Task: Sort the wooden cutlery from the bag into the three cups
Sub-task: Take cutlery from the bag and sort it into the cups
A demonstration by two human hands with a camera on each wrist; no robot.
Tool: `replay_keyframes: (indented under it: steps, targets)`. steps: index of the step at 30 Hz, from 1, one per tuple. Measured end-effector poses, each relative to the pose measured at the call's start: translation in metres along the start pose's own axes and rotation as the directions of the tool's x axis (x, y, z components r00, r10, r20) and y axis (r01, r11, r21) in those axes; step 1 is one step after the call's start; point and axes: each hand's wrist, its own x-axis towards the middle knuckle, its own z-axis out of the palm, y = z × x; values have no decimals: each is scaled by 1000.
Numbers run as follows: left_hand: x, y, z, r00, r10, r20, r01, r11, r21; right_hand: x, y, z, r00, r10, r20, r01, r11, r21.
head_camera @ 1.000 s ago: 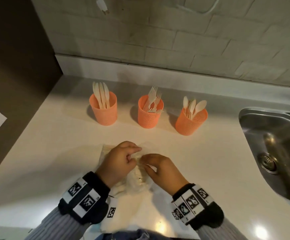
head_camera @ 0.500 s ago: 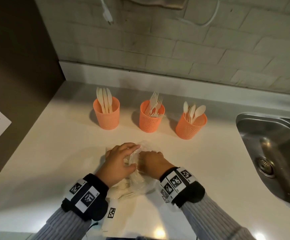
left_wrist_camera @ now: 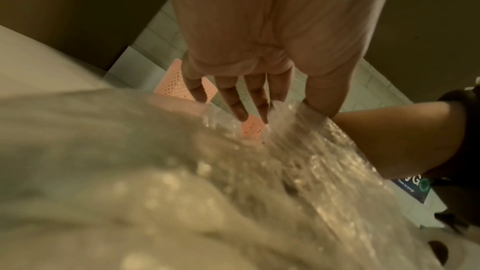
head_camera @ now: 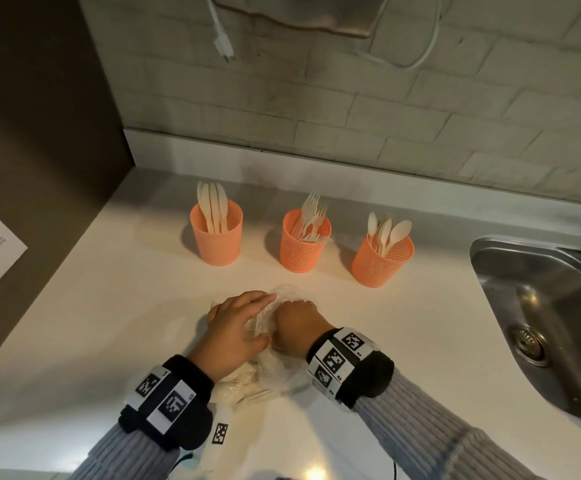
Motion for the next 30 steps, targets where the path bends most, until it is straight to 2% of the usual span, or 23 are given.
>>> replay_keyframes:
  steps: [4, 8, 11, 14, 17, 20, 26, 30]
  targets:
    - [-2, 1, -3, 1000, -8, 1, 8, 1000, -3, -12, 2, -11, 999, -29, -38, 28, 999, -28]
    - [-5, -3, -4, 999, -33, -13, 33, 999, -20, -30, 6, -18, 990, -77, -117, 58, 986, -157]
    - [-6, -5, -4, 998, -56, -8, 56, 998, -37, -44, 21, -19, 989, -74, -125, 50, 981, -185]
    - [-7, -6, -1, 998, -63, 17, 65, 991, -116, -48, 37, -11, 998, -30, -58, 28, 999, -32]
    - [-6, -4, 4, 997, -61, 43, 68, 980, -187, -35, 34, -3, 996, 18, 93, -33, 985, 171]
    - [-5, -5, 6, 997, -59, 49, 68, 977, -201, -19, 23, 2, 983, 79, 167, -108, 979, 173]
    - [-6, -17, 8, 997, -73, 24, 77, 980, -184, -25, 25, -2, 997, -12, 74, 12, 1000, -4]
    - [-5, -19, 8, 999, -47, 2, 46, 979, -198, -48, 48, -3, 993, -49, -107, 31, 985, -168]
